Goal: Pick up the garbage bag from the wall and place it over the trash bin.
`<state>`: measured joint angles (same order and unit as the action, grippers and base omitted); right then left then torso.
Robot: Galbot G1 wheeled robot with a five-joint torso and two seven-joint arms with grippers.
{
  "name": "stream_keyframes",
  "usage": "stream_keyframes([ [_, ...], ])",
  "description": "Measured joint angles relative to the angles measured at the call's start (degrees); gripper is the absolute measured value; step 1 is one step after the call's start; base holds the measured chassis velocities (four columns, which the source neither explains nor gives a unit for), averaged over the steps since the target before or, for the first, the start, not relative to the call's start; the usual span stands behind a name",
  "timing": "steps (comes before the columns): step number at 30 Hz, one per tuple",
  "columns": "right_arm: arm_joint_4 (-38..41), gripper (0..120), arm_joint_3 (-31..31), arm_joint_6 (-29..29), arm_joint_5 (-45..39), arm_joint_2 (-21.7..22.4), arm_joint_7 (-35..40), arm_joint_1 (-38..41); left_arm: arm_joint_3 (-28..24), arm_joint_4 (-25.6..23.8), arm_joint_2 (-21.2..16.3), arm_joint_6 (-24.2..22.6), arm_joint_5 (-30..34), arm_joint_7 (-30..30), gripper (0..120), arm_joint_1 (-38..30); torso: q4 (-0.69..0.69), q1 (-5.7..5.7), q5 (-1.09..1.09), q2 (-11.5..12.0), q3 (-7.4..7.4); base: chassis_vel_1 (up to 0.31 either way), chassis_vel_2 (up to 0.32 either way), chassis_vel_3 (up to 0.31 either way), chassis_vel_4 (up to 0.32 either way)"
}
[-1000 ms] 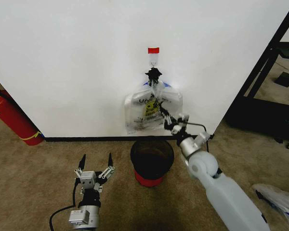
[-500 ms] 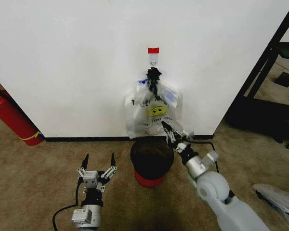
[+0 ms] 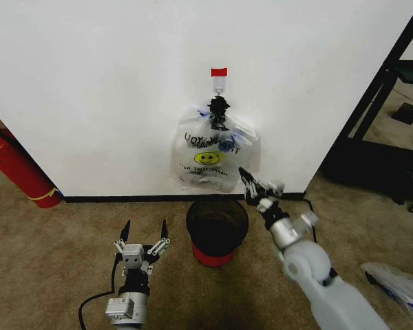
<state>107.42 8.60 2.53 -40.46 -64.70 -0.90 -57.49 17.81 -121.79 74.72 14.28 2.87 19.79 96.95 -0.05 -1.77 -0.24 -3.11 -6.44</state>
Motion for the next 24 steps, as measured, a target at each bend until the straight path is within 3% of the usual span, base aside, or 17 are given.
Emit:
stream_keyframes([
  [8, -5.60, 46, -4.88, -0.78, -1.56, -2.41, 2.37, 9.53, 0.33, 0.03, 0.22, -0.14, -0.13, -0.02, 100, 0.11, 0.00, 0.00, -0.01, 0.00, 0.00, 0.000, 0.000, 0.000, 0.000],
  [19, -6.14, 89, -4.78, -1.29, -8.07, -4.94, 4.18, 11.82, 0.58, 0.42, 0.16, -0.16, -0.10, -0.03, 100, -0.08, -0.02, 0.00, -0.01, 0.00, 0.01, 0.000, 0.000, 0.000, 0.000],
  [24, -9.34, 99, -4.83, -1.39, -12.40, -7.30, 4.60, 14.73, 0.16, 0.43, 0.24, -0.19, -0.44, -0.08, 100, 0.09, -0.01, 0.00, 0.00, 0.00, 0.00, 0.000, 0.000, 0.000, 0.000],
])
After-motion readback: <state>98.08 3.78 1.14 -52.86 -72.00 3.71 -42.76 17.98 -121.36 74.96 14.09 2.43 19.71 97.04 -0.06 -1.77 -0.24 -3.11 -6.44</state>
